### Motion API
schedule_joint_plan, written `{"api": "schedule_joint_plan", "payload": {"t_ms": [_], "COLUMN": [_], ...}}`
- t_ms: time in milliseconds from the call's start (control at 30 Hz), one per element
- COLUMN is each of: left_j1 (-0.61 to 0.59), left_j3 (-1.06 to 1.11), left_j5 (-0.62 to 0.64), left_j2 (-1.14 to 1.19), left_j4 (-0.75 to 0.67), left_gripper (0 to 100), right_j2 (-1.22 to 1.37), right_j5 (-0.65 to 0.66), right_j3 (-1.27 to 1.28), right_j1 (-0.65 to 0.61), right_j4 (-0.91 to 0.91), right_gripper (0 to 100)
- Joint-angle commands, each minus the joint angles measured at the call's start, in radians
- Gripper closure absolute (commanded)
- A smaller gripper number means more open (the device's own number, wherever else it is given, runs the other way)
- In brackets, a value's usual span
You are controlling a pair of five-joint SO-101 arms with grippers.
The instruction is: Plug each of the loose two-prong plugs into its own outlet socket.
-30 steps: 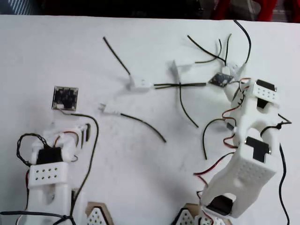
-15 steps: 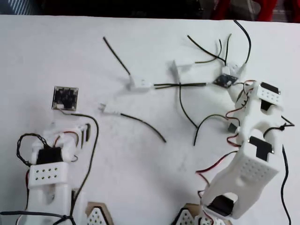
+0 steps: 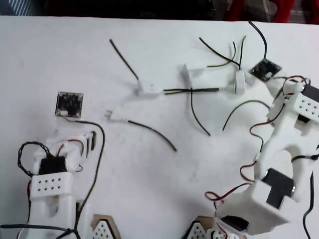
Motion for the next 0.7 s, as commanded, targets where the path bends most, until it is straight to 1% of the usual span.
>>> {"api": "schedule_joint_plan", "payload": {"t_ms": [0,67,133,300,367,500,567,667], "left_j1": [-0.01,-0.01,-0.01,-0.01,-0.012,-0.012,-0.012,-0.015], "left_j3": [0.002,0.002,0.002,0.002,0.002,0.0,0.0,-0.002], "left_j5": [0.0,0.0,0.0,0.0,0.0,0.002,0.003,0.006], "left_j2": [-0.022,-0.022,-0.022,-0.022,-0.022,-0.022,-0.022,-0.022], "left_j4": [-0.02,-0.02,-0.02,-0.02,-0.02,-0.02,-0.02,-0.02], "left_gripper": [79,79,79,79,79,79,79,79], "right_j2": [-0.107,-0.145,-0.186,-0.308,-0.367,-0.469,-0.498,-0.506], "right_j5": [-0.126,-0.199,-0.227,-0.23,-0.236,-0.338,-0.365,-0.365], "right_j3": [-0.006,-0.006,-0.003,0.097,0.163,0.288,0.342,0.433], "right_j1": [-0.067,-0.11,-0.16,-0.32,-0.404,-0.611,-0.719,-0.854], "right_j4": [-0.007,-0.007,-0.007,-0.008,-0.013,-0.015,-0.021,-0.113], "right_gripper": [98.1,98.1,98.1,98.1,98.1,98.1,98.1,98.1]}}
